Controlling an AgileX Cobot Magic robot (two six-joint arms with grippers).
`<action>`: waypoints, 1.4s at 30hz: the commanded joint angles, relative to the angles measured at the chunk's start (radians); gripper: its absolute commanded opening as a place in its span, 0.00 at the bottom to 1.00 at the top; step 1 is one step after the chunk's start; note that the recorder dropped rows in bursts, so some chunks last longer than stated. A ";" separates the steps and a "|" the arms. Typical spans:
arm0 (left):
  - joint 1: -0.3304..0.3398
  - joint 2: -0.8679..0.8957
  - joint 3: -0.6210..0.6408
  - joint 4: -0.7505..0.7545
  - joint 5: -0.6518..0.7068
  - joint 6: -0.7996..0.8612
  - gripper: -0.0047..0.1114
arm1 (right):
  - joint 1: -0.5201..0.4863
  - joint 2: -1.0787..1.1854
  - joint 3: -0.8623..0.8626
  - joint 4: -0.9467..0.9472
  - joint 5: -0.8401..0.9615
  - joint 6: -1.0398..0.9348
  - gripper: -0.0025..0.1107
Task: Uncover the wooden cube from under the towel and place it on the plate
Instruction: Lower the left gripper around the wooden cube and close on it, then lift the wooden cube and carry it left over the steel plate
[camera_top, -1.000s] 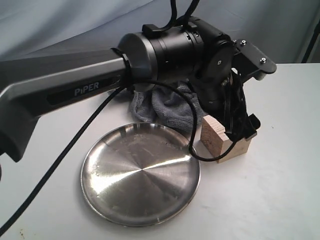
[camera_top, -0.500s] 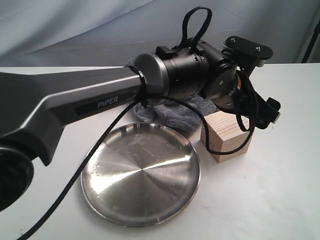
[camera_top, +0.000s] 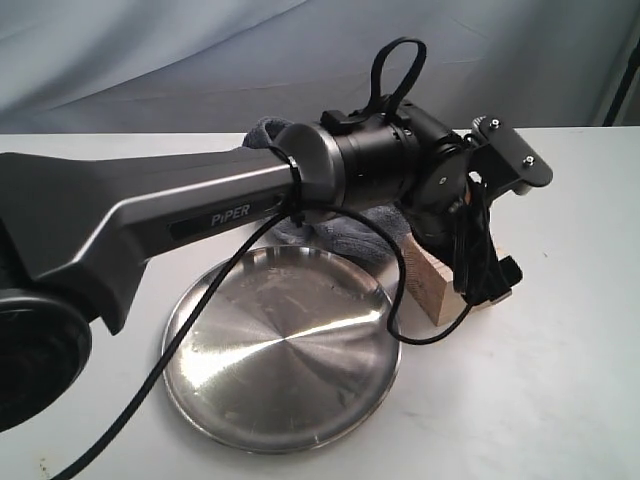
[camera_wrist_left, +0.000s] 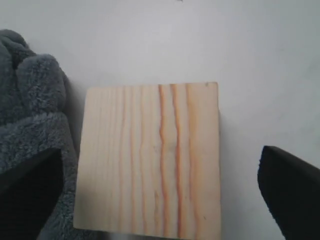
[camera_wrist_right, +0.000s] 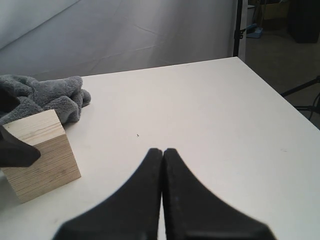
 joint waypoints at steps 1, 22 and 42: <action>0.019 0.013 -0.003 -0.053 -0.017 0.033 0.94 | -0.004 -0.004 0.003 0.003 -0.002 -0.001 0.02; 0.054 0.092 -0.003 -0.230 -0.080 0.174 0.94 | -0.004 -0.004 0.003 0.003 -0.002 -0.001 0.02; 0.054 0.127 -0.003 -0.230 -0.122 0.172 0.38 | -0.004 -0.004 0.003 0.003 -0.002 -0.001 0.02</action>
